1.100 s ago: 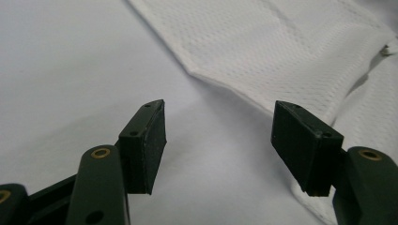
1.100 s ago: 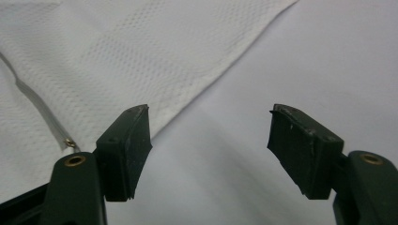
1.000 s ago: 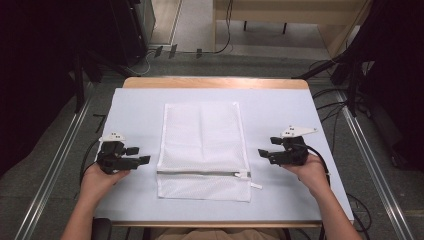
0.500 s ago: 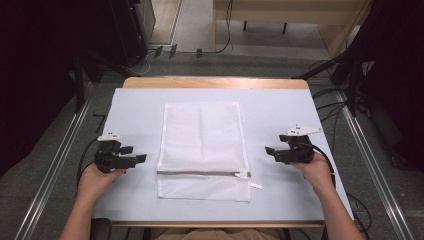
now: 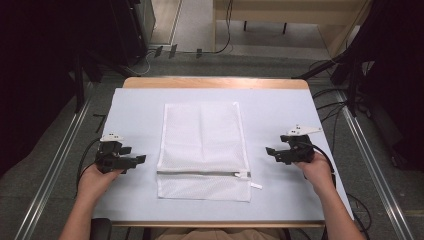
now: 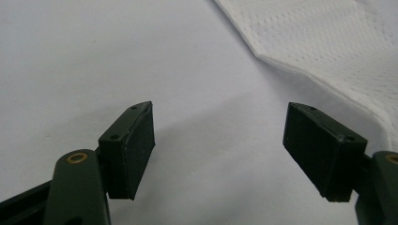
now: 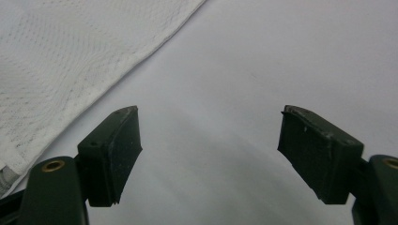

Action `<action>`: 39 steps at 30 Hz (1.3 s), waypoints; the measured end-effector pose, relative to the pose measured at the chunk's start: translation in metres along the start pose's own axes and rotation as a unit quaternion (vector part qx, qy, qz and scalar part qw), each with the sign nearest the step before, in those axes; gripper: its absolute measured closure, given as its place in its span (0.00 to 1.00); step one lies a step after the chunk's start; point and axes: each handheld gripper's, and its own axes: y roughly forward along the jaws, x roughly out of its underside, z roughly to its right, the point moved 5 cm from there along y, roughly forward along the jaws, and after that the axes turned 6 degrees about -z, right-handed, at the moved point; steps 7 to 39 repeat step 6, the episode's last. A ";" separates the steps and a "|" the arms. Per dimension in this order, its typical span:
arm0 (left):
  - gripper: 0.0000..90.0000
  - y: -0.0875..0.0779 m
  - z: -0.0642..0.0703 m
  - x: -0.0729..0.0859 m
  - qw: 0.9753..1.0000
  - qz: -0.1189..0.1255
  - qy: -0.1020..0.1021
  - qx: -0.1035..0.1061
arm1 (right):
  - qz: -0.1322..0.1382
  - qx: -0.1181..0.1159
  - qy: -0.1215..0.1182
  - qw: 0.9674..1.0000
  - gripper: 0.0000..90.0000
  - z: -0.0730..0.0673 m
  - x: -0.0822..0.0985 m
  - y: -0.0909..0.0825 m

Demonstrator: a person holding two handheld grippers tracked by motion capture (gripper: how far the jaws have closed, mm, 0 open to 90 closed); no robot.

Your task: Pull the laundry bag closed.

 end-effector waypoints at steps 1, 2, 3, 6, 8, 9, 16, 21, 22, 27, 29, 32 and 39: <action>0.28 0.000 0.000 0.000 1.000 0.000 0.000 -0.001 | -0.001 0.000 0.001 1.000 0.25 0.000 0.000 0.000; 0.28 0.000 0.000 0.000 1.000 0.001 0.001 -0.002 | -0.002 -0.001 0.001 1.000 0.25 0.000 0.000 0.001; 0.28 0.001 0.000 0.000 1.000 0.003 0.003 -0.005 | -0.003 -0.001 -0.001 1.000 0.25 0.000 0.001 0.001; 0.25 0.002 -0.001 0.000 1.000 0.003 0.004 -0.013 | -0.007 -0.001 -0.001 1.000 0.25 0.000 0.001 0.002; 0.25 0.002 -0.001 0.000 1.000 0.003 0.004 -0.013 | -0.007 -0.001 -0.001 1.000 0.25 0.000 0.001 0.002; 0.25 0.002 -0.001 0.000 1.000 0.003 0.004 -0.013 | -0.007 -0.001 -0.001 1.000 0.25 0.000 0.001 0.002; 0.25 0.002 -0.001 0.000 1.000 0.003 0.004 -0.013 | -0.007 -0.001 -0.001 1.000 0.25 0.000 0.001 0.002; 0.25 0.002 -0.001 0.000 1.000 0.003 0.004 -0.013 | -0.007 -0.001 -0.001 1.000 0.25 0.000 0.001 0.002; 0.25 0.002 -0.001 0.000 1.000 0.003 0.004 -0.013 | -0.007 -0.001 -0.001 1.000 0.25 0.000 0.001 0.002; 0.25 0.002 -0.001 0.000 1.000 0.003 0.004 -0.013 | -0.007 -0.001 -0.001 1.000 0.25 0.000 0.001 0.002; 0.25 0.002 -0.001 0.000 1.000 0.003 0.004 -0.013 | -0.007 -0.001 -0.001 1.000 0.25 0.000 0.001 0.002; 0.25 0.002 -0.001 0.000 1.000 0.003 0.004 -0.013 | -0.007 -0.001 -0.001 1.000 0.25 0.000 0.001 0.002; 0.25 0.002 -0.001 0.000 1.000 0.003 0.004 -0.013 | -0.007 -0.001 -0.001 1.000 0.25 0.000 0.001 0.002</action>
